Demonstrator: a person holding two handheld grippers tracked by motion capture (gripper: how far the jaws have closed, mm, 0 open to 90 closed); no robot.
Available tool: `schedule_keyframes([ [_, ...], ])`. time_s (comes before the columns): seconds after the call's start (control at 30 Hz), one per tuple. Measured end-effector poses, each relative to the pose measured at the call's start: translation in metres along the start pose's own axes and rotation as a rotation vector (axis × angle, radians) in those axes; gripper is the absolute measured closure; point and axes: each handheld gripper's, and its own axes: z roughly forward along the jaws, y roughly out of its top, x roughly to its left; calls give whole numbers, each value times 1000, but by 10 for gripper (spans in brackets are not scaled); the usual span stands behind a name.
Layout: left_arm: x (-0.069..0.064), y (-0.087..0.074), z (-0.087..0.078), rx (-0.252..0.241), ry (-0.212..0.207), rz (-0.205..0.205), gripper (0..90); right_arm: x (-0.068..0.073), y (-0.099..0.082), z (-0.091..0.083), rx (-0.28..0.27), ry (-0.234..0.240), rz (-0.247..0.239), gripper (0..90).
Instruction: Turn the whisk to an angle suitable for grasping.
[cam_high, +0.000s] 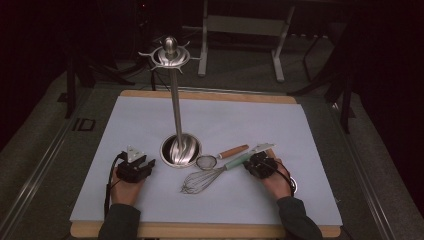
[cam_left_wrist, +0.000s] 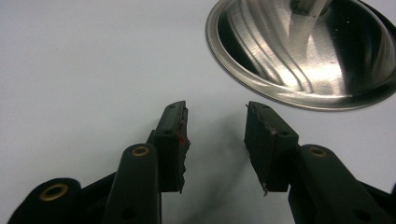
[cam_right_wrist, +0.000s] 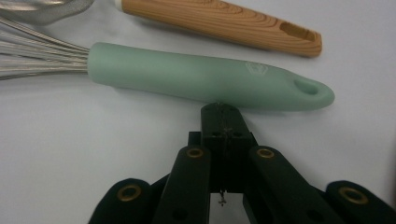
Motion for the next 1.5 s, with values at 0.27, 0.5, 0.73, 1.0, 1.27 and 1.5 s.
schedule_keyframes([
  [0.27, 0, 0, 0, 1, -2, 3, 589, 3, 13, 8, 3, 7, 27, 870],
  [0.5, 0, 0, 0, 3, 1, 6, 588, 12, 12, 2, -31, 27, 34, 739],
  [0.73, -1, 0, 0, 3, 1, 7, 585, 25, 21, -7, -111, 100, 182, 510],
  [1.0, 0, 0, 0, 2, 0, 6, 584, 31, 24, 4, -121, 23, 261, 308],
  [1.27, -1, 0, 1, 5, 3, 13, 583, 29, 30, 13, -110, -81, 359, 148],
  [1.5, -1, 0, 0, 4, 0, 13, 582, 35, 32, 23, -109, -143, 377, 106],
])
